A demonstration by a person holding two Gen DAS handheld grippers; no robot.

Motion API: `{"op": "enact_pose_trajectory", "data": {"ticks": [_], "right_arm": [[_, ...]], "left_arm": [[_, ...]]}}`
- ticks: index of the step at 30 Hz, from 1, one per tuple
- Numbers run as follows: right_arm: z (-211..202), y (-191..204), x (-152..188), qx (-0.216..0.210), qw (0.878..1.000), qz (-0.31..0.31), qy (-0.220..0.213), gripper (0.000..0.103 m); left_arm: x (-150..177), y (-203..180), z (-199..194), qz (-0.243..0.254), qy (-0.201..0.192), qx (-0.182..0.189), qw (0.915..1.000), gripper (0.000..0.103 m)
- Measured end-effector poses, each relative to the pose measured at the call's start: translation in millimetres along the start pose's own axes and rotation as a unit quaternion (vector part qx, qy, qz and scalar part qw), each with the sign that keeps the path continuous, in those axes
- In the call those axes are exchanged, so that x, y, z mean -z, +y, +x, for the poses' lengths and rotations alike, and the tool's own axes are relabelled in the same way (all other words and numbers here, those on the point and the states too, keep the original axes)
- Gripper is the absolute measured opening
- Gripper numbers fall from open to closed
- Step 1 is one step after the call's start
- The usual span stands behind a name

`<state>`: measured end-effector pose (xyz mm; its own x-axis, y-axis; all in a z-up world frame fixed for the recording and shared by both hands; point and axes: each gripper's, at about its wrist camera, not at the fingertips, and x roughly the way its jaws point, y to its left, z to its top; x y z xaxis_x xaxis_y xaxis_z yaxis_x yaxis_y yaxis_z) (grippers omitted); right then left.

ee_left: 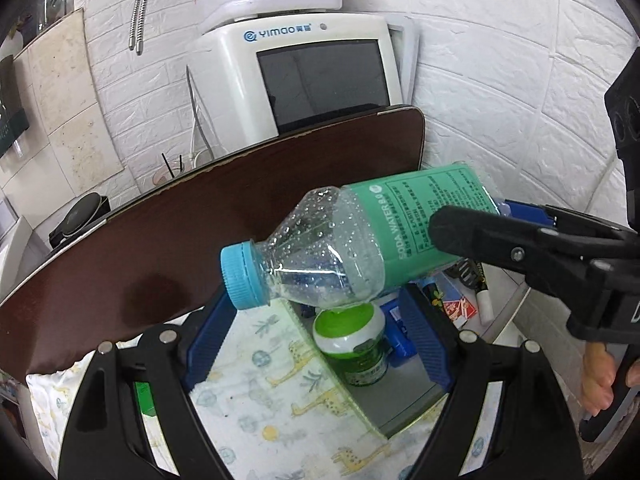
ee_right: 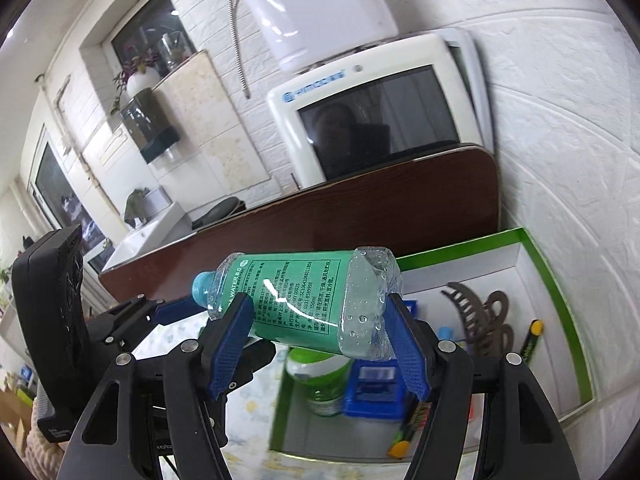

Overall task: Organize rigid objects
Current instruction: 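Carry the bottle with both grippers over the green box, then lower the bottle into the green box and open both grippers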

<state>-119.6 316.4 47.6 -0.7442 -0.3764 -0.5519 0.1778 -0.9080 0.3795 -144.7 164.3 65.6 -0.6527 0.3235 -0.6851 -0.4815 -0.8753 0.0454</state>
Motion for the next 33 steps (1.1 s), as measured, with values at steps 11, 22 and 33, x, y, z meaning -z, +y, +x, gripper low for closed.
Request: {"op": "enact_pose_trajectory", "data": {"ticks": [11,22,33], "right_arm": [[24.6,-38.6,-14.9,-0.003,1.000,0.004,0.024,0.068],[56.9,-58.8,-17.1,-0.008,0.999,0.019,0.046,0.068],[75.7,-71.9,-12.7,-0.002,0.998,0.034,0.061,0.069]], "left_arm": [[-16.9,-8.6,41.5,-0.011,0.026,0.003,0.9996,0.082],[-16.8,-4.2,69.0,-0.018,0.053,0.001,0.9985,0.082],[-10.7,-2.8,87.5,-0.025,0.076,0.004,0.9968,0.082]]}}
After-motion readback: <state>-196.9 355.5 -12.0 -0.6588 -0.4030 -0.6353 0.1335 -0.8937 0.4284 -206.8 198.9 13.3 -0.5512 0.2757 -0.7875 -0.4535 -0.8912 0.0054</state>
